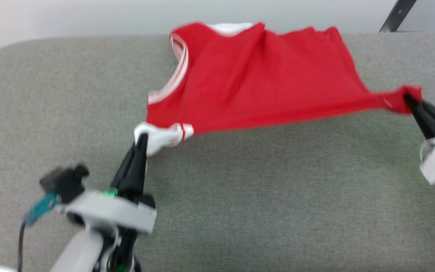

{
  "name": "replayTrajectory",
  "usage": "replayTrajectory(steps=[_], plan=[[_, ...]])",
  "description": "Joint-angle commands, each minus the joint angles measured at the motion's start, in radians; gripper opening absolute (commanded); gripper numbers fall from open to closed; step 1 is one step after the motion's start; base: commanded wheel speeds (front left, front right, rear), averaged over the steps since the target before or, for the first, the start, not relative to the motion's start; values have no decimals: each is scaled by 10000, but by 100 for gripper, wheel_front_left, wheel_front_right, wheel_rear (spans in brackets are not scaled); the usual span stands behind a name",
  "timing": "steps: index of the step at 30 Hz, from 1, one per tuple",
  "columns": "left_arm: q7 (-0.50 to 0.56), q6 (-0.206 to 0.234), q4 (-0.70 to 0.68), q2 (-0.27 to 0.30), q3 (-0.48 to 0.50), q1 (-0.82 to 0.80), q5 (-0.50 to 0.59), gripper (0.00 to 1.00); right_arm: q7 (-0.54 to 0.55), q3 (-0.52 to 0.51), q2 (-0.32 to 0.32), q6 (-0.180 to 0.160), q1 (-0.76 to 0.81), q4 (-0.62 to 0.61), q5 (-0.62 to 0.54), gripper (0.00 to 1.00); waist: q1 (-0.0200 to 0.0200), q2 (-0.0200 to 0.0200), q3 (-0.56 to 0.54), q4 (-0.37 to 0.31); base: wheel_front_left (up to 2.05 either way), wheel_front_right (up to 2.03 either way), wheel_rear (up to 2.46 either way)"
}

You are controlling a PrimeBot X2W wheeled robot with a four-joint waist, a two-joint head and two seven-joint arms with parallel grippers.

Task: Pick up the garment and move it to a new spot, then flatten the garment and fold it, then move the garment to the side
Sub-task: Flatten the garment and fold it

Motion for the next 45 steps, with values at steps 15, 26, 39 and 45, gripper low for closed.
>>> replayTrajectory(steps=[15,26,39,45], plan=[[49,2536,-4613,779,484,4332,160,0,1813,-3478,745,-41,4919,-4201,-1363,0,0,0,-627,-253,0,0,0],[566,2782,-5391,1507,353,4227,743,0,3152,-4780,1637,-52,6094,-6126,-1973,0,0,0,-197,-229,0,0,0],[840,1805,-1694,819,-545,253,1647,0,3466,-3015,1114,-30,3226,-3919,-2927,0,0,0,1119,-194,0,0,0],[939,1775,-185,514,-886,-615,1945,0,3157,-2370,1069,-29,2440,-3126,-2991,0,0,0,1490,-185,0,0,0]])
